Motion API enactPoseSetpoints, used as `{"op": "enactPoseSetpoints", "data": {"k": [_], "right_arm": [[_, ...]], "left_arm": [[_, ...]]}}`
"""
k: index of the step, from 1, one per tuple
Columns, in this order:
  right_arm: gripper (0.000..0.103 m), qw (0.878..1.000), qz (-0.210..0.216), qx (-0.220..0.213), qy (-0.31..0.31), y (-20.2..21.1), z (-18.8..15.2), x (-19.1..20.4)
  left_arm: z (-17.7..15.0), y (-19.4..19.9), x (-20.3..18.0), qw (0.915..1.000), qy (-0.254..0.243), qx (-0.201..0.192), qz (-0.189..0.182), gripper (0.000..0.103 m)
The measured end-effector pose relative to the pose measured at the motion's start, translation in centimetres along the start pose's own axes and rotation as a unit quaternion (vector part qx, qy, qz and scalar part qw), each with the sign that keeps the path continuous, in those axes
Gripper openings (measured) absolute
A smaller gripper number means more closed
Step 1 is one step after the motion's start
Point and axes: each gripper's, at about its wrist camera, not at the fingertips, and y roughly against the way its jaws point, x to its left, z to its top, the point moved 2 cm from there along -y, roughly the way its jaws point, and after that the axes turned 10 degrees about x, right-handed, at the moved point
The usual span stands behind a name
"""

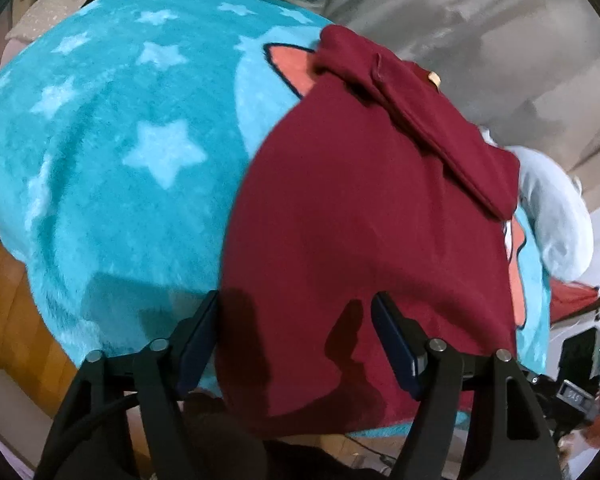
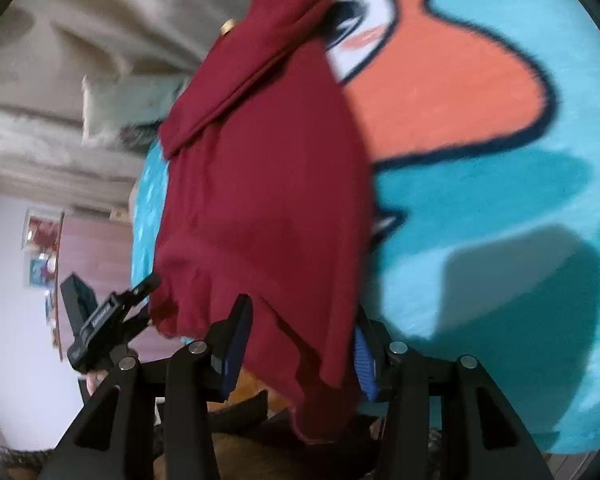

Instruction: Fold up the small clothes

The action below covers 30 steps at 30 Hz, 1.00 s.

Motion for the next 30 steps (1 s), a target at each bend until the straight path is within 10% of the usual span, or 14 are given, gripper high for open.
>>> {"op": "enactPoseSetpoints", "data": {"k": [3,5,17,30], "right_arm": [[0.048,1.000,-0.013,0.008,0.023,-1.1,0.1,1.5],[0.014,0.999,-0.034,0.017,0.035,-1.9,0.3,2.2],[0.012,0.998,0.006,0.042,0.049,0.2,-1.0,1.6],[0.037,0.993,-0.100,-0.017,0.059,4.5,1.1,0.8]], "left_arm": [[0.0,-0.4,-0.2,0.9995,-0.011,0.015,0.027,0.010],[0.2,0.0,0.2,0.9997,0.000,0.018,0.015,0.009],[-2.9,4.4,0.4,0.9999,0.005,0.010,-0.009,0.008],[-2.2,6.8,3.7,0.9995,0.001,-0.008,0.030,0.025]]}}
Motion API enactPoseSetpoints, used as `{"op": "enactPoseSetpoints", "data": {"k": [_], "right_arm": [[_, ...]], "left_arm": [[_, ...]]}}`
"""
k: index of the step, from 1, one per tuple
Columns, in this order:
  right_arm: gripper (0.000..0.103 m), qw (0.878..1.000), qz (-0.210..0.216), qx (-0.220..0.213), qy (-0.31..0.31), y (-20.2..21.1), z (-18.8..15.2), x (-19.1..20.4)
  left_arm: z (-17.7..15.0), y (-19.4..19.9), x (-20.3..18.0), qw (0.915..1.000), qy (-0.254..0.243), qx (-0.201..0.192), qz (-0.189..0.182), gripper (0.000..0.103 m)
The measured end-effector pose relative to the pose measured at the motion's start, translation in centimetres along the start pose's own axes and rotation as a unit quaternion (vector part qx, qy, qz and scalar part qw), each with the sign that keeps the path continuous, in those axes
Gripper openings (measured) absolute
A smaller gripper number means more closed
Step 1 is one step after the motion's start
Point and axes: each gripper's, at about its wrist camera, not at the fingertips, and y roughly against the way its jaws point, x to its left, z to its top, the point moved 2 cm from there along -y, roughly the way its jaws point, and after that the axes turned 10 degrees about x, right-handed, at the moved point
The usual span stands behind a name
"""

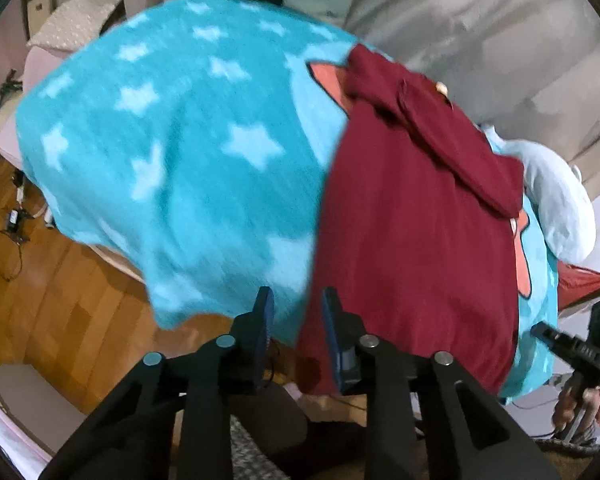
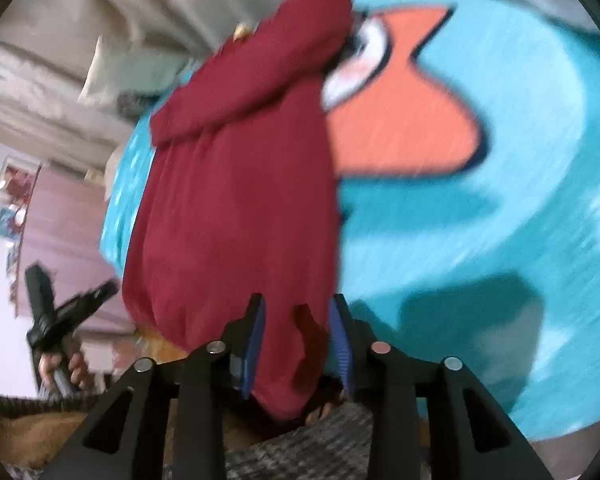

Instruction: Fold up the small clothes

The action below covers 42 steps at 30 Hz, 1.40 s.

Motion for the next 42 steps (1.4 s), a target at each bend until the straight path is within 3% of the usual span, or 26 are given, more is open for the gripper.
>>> {"op": "enactPoseSetpoints", "data": {"k": [4,10,17,22,25,31,33,35,42], "right_arm": [[0.037,0.999,-0.025,-0.039,0.002,1.3,3.6,0.7],[0.038,0.995,-0.028,-0.046,0.087,-0.4,9.2,7.3],[0.038,0.983,-0.030,-0.027,0.180,-7.0,18.9,18.5],[0.038,0.983,-0.026,0.022,0.179,-14.1,27.2,23.2],[0.038,0.984,-0.040,0.038,0.172,-17.7,30.3,24.3],[0.037,0.982,-0.054,0.066,0.171,-22.0,32.4,25.0],[0.006,0.982,-0.015,0.094,0.164,-22.4,32.2,25.2],[0.004,0.978,-0.008,0.110,0.175,-22.4,31.8,25.8],[0.003,0.967,-0.144,0.044,0.207,-21.6,34.0,27.4]], "left_arm": [[4.0,0.5,-0.2,0.9997,0.008,-0.022,-0.009,0.030],[9.1,-1.4,-2.5,0.9987,-0.010,-0.040,-0.031,0.035],[16.2,-5.5,-5.4,0.9972,-0.031,-0.036,-0.057,0.035],[20.0,-8.2,-6.2,0.9962,-0.027,-0.026,-0.078,0.035],[21.0,-9.4,-6.4,0.9955,-0.030,-0.017,-0.088,0.035],[21.4,-11.0,-5.7,0.9940,-0.031,0.001,-0.105,0.035],[21.5,-11.2,-5.7,0.9939,-0.037,0.003,-0.104,0.035],[21.5,-11.4,-5.7,0.9938,-0.044,0.004,-0.101,0.035],[22.0,-11.7,-5.9,0.9938,-0.056,0.003,-0.095,0.035]]}}
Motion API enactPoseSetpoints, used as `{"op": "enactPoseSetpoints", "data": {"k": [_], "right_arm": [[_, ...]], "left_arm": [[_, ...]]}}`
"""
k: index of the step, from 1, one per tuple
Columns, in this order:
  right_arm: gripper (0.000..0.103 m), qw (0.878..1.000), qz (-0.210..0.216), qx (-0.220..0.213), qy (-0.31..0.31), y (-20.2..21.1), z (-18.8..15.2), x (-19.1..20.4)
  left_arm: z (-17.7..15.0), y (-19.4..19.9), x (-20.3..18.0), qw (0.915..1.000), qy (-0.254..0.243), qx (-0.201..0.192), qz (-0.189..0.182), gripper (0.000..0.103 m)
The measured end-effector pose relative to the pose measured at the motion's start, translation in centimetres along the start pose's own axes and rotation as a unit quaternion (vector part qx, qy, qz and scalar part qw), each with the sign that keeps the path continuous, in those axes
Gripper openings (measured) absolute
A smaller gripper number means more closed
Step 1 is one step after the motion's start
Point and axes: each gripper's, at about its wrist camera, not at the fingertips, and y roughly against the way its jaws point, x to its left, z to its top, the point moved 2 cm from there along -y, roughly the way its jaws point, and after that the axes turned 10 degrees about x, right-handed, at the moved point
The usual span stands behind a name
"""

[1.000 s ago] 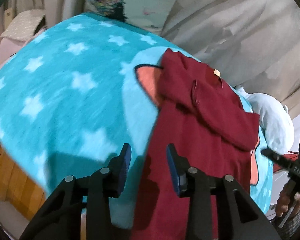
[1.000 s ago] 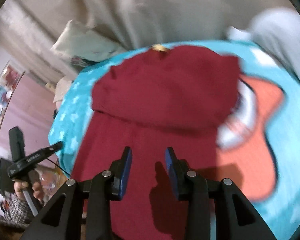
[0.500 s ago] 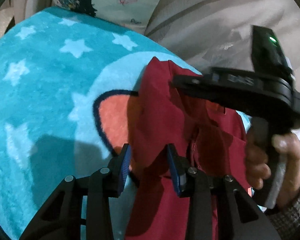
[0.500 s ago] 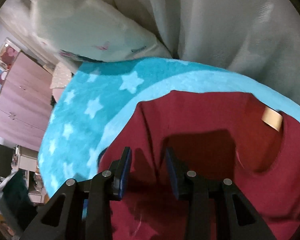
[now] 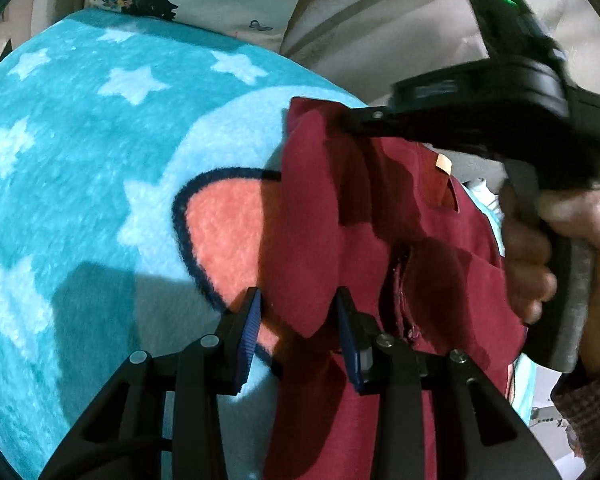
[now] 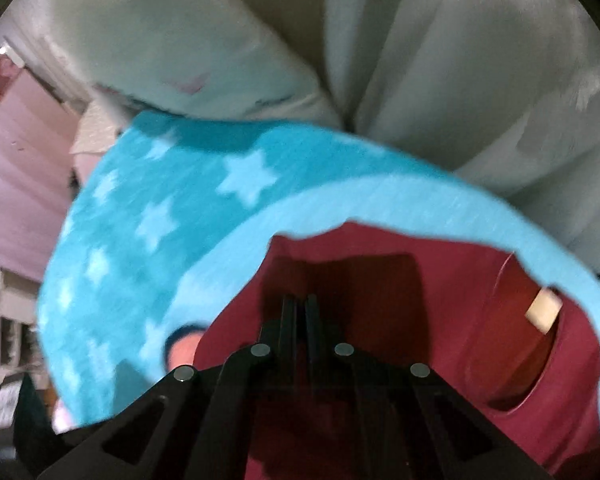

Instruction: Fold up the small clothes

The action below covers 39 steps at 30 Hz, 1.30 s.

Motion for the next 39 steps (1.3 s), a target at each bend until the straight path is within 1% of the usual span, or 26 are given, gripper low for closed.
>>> {"op": "enactPoseSetpoints", "data": {"k": [3,5,7,9,10,11,12,13,14,16,17,18,19,21,22,24,25,27,28,30,31,32,33,36,38,39], "right_arm": [[0.004,0.996,-0.077,-0.004,0.039,-1.3,0.2,1.4],[0.004,0.993,-0.100,-0.001,0.056,-1.7,-0.2,1.6],[0.006,0.995,-0.094,-0.017,0.035,-0.2,-0.6,0.7],[0.011,0.996,-0.078,-0.034,-0.011,2.6,-1.7,-1.6],[0.020,0.996,-0.073,-0.046,-0.037,4.4,-2.7,-3.1],[0.030,0.993,-0.074,-0.066,-0.070,6.9,-4.5,-5.3],[0.033,0.990,-0.073,-0.079,-0.090,8.5,-5.9,-6.8],[0.035,0.984,-0.077,-0.100,-0.123,10.9,-8.8,-9.6],[0.038,0.980,-0.086,-0.107,-0.144,12.2,-10.5,-11.2],[0.041,0.964,-0.121,-0.119,-0.204,14.8,-15.3,-15.6],[0.041,0.953,-0.140,-0.120,-0.240,15.8,-18.1,-18.0],[0.041,0.947,-0.148,-0.115,-0.261,16.1,-19.7,-19.4],[0.041,0.942,-0.149,-0.107,-0.282,16.3,-21.6,-20.8],[0.041,0.935,-0.131,-0.104,-0.312,16.2,-24.5,-22.2],[0.041,0.935,-0.117,-0.101,-0.320,15.8,-25.6,-22.3],[0.041,0.938,-0.099,-0.097,-0.319,14.9,-26.6,-21.6],[0.041,0.939,-0.085,-0.097,-0.318,14.1,-27.0,-21.0],[0.041,0.942,-0.064,-0.097,-0.316,13.3,-27.5,-20.3],[0.041,0.943,-0.052,-0.097,-0.313,12.7,-27.9,-19.8],[0.041,0.945,-0.043,-0.097,-0.308,12.3,-28.5,-19.6],[0.041,0.946,-0.040,-0.098,-0.305,12.3,-28.9,-19.4],[0.041,0.947,-0.036,-0.099,-0.303,12.4,-29.3,-19.4],[0.041,0.947,-0.034,-0.101,-0.302,12.5,-29.7,-19.4],[0.041,0.947,-0.032,-0.107,-0.301,12.8,-30.6,-19.7],[0.041,0.946,-0.032,-0.110,-0.303,13.0,-30.8,-20.2],[0.041,0.946,-0.032,-0.112,-0.304,13.1,-30.9,-20.4]], "left_arm": [[0.3,-0.3,0.0,1.0000,0.000,0.000,0.004,0.036],[0.2,-0.2,-0.2,0.9998,-0.007,-0.002,0.016,0.037],[0.1,0.2,-0.4,0.9997,-0.012,-0.001,0.023,0.037],[-0.2,1.3,-0.3,0.9994,-0.019,-0.003,0.028,0.037],[-0.6,2.1,-0.2,0.9992,-0.020,-0.009,0.033,0.038],[-1.0,3.1,0.0,0.9989,-0.020,-0.017,0.040,0.040],[-1.5,4.0,0.2,0.9985,-0.020,-0.025,0.045,0.045],[-2.1,4.8,0.5,0.9981,-0.019,-0.032,0.049,0.046],[-2.7,5.4,0.8,0.9979,-0.017,-0.036,0.052,0.047],[-3.5,5.9,1.2,0.9979,-0.016,-0.032,0.053,0.047],[-3.7,6.0,1.1,0.9982,-0.017,-0.029,0.049,0.047],[-3.6,5.9,0.7,0.9984,-0.023,-0.027,0.045,0.047],[-3.5,5.8,0.1,0.9984,-0.032,-0.025,0.040,0.047],[-2.7,5.5,-1.7,0.9983,-0.046,-0.021,0.028,0.047],[-2.5,5.3,-2.5,0.9985,-0.049,-0.019,0.019,0.047],[-1.6,4.3,-4.5,0.9981,-0.059,-0.013,0.000,0.049],[-1.0,3.7,-5.4,0.9978,-0.065,-0.015,0.000,0.050],[0.3,2.1,-7.2,0.9964,-0.082,-0.017,0.014,0.054],[0.9,1.1,-7.8,0.9958,-0.087,-0.014,0.024,0.054],[1.7,-1.1,-8.7,0.9950,-0.090,0.003,0.044,0.054],[1.8,-2.2,-9.0,0.9941,-0.094,0.019,0.049,0.046],[1.7,-2.6,-9.2,0.9934,-0.098,0.029,0.052,0.013],[1.7,-2.8,-9.3,0.9921,-0.101,0.033,0.067,0.005],[2.0,-0.8,-9.2,0.9941,-0.092,0.004,0.057,0.005],[2.9,0.6,-8.7,0.9959,-0.073,-0.013,0.051,0.005],[3.3,1.1,-8.3,0.9962,-0.063,-0.020,0.057,0.005]]}}
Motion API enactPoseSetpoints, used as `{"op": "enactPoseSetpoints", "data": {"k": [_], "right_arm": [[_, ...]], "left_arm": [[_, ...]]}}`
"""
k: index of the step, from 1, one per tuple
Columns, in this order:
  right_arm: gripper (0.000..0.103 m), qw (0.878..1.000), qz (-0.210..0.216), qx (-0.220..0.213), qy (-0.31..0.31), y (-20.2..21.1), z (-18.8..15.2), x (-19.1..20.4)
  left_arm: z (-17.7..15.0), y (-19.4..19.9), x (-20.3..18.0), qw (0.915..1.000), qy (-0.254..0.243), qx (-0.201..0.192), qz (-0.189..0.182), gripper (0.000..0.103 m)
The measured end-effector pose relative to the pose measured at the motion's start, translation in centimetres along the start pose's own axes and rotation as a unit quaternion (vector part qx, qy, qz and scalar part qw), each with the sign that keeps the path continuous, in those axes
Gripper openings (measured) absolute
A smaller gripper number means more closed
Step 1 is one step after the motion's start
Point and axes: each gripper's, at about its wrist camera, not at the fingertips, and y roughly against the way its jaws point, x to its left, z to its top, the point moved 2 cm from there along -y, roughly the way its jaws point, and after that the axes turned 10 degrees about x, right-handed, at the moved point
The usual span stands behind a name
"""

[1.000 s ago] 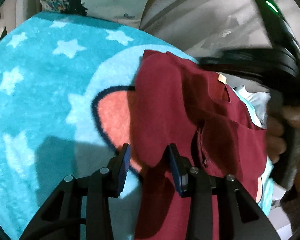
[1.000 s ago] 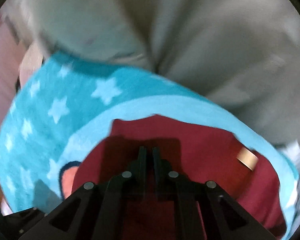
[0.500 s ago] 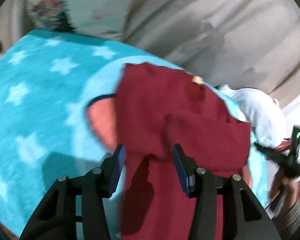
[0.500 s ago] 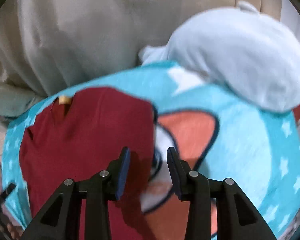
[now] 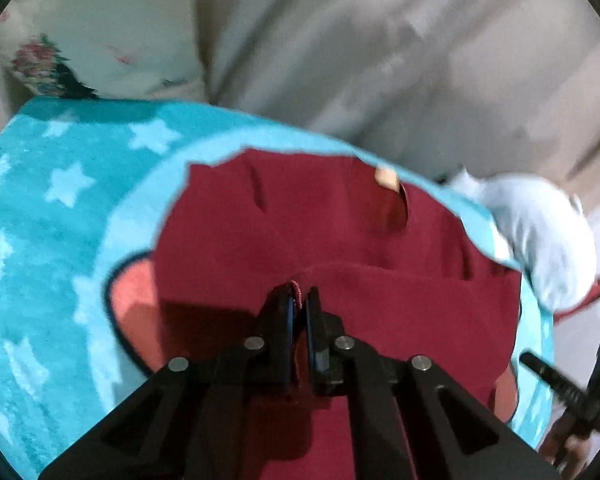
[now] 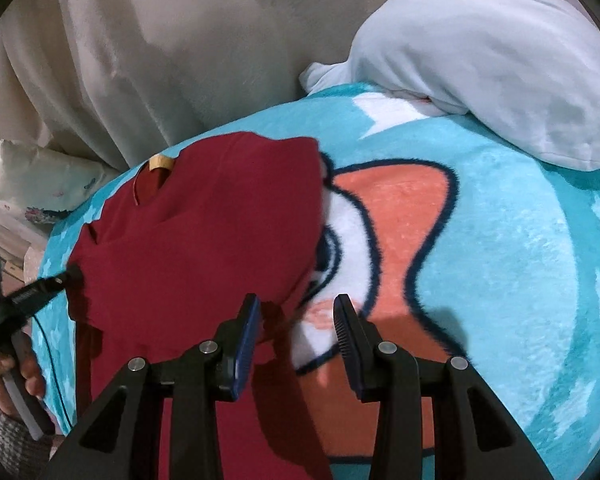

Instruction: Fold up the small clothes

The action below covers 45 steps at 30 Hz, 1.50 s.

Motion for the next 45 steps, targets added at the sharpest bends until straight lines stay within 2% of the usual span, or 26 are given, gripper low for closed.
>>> {"op": "enactPoseSetpoints", "data": {"k": [3,5,9,11,14,16,18,19,22,25,29,31,33,34,36,37,38,39,40,41,42,43,45], "right_arm": [[0.041,1.000,0.003,-0.006,0.006,0.2,0.8,0.3],[0.041,1.000,0.009,-0.013,0.019,0.2,1.7,1.4],[0.041,0.998,0.016,-0.025,0.059,-0.7,4.1,4.9],[0.041,0.997,0.023,-0.014,0.068,-2.5,5.8,6.6],[0.041,0.997,0.006,0.023,0.073,-6.5,8.0,7.6],[0.042,0.996,0.001,0.066,0.065,-9.5,9.1,7.3],[0.042,0.997,-0.009,0.058,0.058,-8.9,10.0,7.3],[0.042,0.997,0.000,0.053,0.051,-8.0,10.1,7.2],[0.044,0.998,0.051,0.009,0.044,-3.5,8.3,6.5],[0.049,0.997,0.055,-0.007,0.050,-0.7,3.8,5.7],[0.049,0.995,0.018,0.013,0.093,-1.7,-1.4,6.8],[0.049,0.993,-0.007,0.020,0.114,-3.4,-1.7,7.8],[0.049,0.992,-0.038,0.005,0.118,-5.0,-0.9,8.4],[0.045,0.992,-0.055,-0.002,0.112,-5.4,-0.2,8.3],[0.045,0.995,-0.068,-0.015,0.066,-5.5,0.8,6.8],[0.049,0.997,-0.070,-0.022,0.020,-5.0,0.9,5.0],[0.058,0.998,-0.064,-0.023,-0.016,-4.6,0.7,3.4],[0.058,0.998,-0.040,-0.021,-0.053,-4.3,0.5,1.8],[0.061,0.993,-0.013,-0.019,-0.112,-4.0,0.0,-0.6],[0.048,0.985,0.022,-0.014,-0.172,-3.8,-0.6,-3.1],[0.048,0.976,0.046,-0.025,-0.211,-3.2,-1.0,-4.9],[0.048,0.968,0.050,-0.024,-0.245,-2.6,-1.5,-6.5],[0.049,0.965,0.045,-0.028,-0.255,-1.4,-1.6,-7.7]], "left_arm": [[1.1,0.2,1.9,0.9990,0.033,-0.011,0.027,0.005],[1.3,-0.8,2.9,0.9984,0.044,0.001,0.035,0.006],[1.1,-2.9,2.0,0.9962,0.001,0.008,0.087,0.008],[1.1,-3.4,1.7,0.9938,-0.015,0.002,0.110,0.010],[1.1,-3.8,1.7,0.9913,-0.026,-0.007,0.129,0.012],[1.3,-4.0,1.8,0.9909,-0.038,-0.008,0.129,0.013],[1.3,-3.9,2.1,0.9924,-0.038,-0.006,0.117,0.013],[1.3,-3.8,2.4,0.9936,-0.034,-0.005,0.108,0.013],[1.3,-3.9,2.5,0.9939,-0.041,-0.006,0.102,0.013],[1.2,-3.9,2.4,0.9934,-0.049,-0.007,0.103,0.013],[1.2,-3.9,2.6,0.9946,-0.041,-0.004,0.095,0.013],[1.2,-4.0,2.5,0.9942,-0.043,-0.005,0.098,0.013],[1.2,-4.0,2.3,0.9933,-0.047,-0.008,0.105,0.013],[1.1,-4.1,2.1,0.9926,-0.051,-0.010,0.110,0.013],[1.0,-4.2,1.9,0.9914,-0.057,-0.013,0.117,0.013],[1.0,-4.2,1.9,0.9915,-0.059,-0.014,0.115,0.013],[1.0,-4.3,1.9,0.9914,-0.058,-0.015,0.116,0.014],[1.0,-4.3,1.9,0.9916,-0.057,-0.016,0.115,0.014],[1.1,-4.3,2.0,0.9917,-0.053,-0.016,0.115,0.014],[1.1,-4.4,2.2,0.9923,-0.049,-0.015,0.112,0.014],[1.2,-4.3,2.3,0.9930,-0.044,-0.014,0.109,0.014],[1.3,-4.3,2.4,0.9937,-0.038,-0.012,0.105,0.014],[1.3,-3.9,2.5,0.9943,-0.030,-0.009,0.101,0.014]]}}
